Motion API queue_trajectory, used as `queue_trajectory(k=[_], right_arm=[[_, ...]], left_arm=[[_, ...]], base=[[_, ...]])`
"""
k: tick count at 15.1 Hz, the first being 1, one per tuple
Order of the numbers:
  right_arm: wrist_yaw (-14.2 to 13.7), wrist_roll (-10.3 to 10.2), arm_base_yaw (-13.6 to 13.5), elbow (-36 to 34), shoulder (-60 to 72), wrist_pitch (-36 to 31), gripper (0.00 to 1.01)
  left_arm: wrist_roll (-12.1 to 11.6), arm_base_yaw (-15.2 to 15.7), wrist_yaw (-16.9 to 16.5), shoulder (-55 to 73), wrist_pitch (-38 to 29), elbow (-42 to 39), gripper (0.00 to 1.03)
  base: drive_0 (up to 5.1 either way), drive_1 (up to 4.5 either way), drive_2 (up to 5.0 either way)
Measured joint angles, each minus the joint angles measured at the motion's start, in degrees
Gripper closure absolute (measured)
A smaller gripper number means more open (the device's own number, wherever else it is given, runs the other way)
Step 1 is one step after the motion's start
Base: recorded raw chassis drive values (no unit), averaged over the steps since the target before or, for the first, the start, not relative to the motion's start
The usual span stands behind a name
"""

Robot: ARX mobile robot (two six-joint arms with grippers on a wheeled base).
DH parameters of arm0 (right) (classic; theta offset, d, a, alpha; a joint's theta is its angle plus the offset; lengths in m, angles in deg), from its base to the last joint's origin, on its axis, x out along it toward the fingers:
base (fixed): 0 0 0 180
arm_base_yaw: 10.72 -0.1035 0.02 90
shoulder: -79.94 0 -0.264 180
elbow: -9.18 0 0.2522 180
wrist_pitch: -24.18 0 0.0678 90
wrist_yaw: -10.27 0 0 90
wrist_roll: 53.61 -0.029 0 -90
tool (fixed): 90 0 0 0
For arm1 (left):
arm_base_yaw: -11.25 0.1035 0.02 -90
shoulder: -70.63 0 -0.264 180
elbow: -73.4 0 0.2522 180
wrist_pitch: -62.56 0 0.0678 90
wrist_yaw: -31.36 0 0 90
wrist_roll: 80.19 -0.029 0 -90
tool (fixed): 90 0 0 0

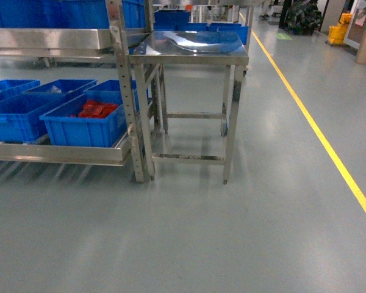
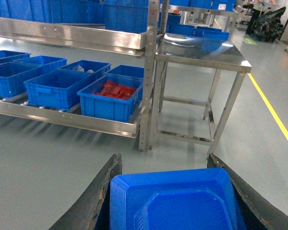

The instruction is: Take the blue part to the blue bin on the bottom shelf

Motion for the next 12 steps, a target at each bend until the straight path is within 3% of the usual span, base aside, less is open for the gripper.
queue_trajectory(k=[12], right_arm=[[0.0, 0.0, 0.0, 0.0, 0.0, -0.2, 0.03]], left_arm=[[0.0, 0.0, 0.1, -0.1, 0.0, 0.0, 0.59]], base=[[0.0, 4.35, -4.3]])
